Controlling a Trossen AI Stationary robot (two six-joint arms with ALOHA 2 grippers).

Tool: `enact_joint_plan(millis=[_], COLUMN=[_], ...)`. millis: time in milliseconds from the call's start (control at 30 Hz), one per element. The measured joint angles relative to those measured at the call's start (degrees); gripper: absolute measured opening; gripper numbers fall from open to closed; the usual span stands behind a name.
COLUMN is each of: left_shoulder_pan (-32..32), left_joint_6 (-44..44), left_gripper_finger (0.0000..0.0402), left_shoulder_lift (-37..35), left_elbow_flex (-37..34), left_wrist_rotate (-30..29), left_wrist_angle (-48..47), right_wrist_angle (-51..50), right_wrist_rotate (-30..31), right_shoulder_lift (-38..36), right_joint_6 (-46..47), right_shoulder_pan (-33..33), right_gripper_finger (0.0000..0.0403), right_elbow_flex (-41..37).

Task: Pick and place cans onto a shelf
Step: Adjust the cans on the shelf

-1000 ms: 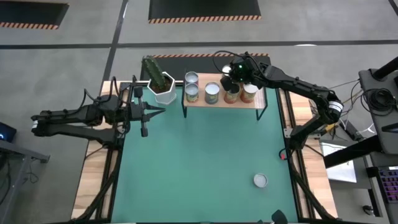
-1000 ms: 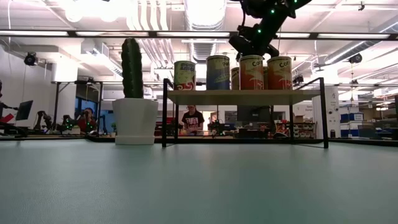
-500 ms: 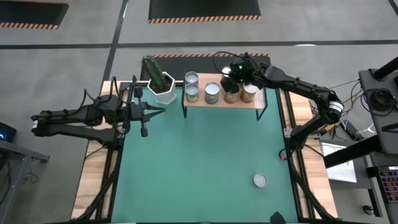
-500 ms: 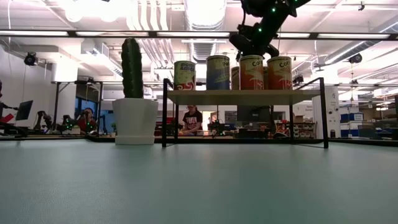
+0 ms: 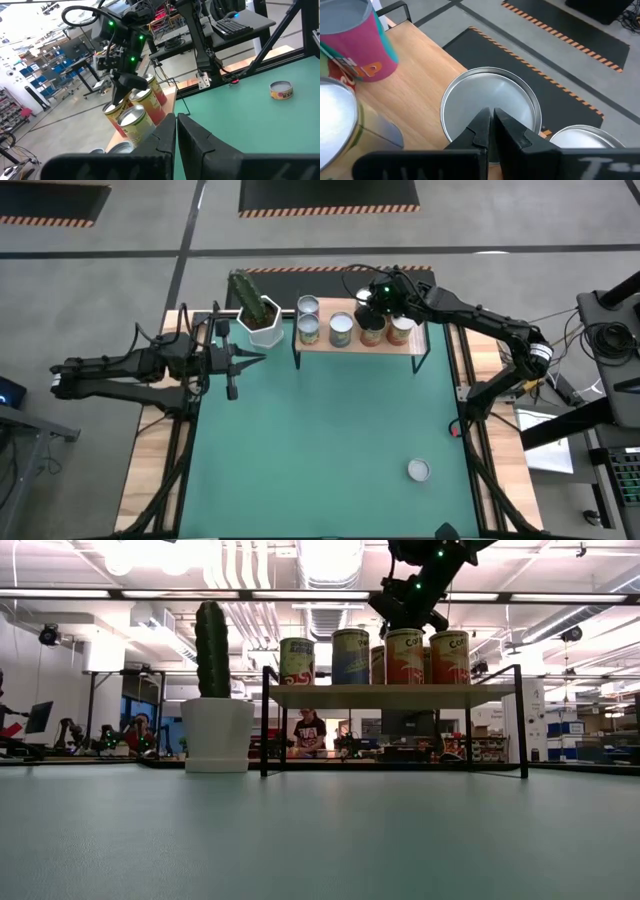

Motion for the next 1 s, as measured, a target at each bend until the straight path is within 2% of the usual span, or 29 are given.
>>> enact_joint_plan(millis=[533, 833, 1000], left_shoulder_pan=[0.01, 0.0, 0.02], left_joint_6=[-0.02, -0.46, -0.46], left_gripper_finger=[0.0, 0.0, 0.0], left_shoulder_lift=[0.0, -0.01, 0.0], left_elbow_flex=[0.0, 0.0, 0.0], left_wrist_rotate=[0.01, 0.02, 0.0], left_wrist_angle=[0.06, -0.24, -0.27], right_wrist_angle=[-0.48, -15.15, -18.25], right_wrist_rotate=[0.41, 0.47, 0.54], right_shoulder_lift=[-5.37, -12.88, -16.44], right_joint_6=[2.6, 10.49, 13.88], right_shoulder_pan=[0.95, 2.46, 4.95], right_gripper_finger=[0.0013, 0.0013, 0.0013], right_elbow_flex=[-0.09, -0.41, -1.48])
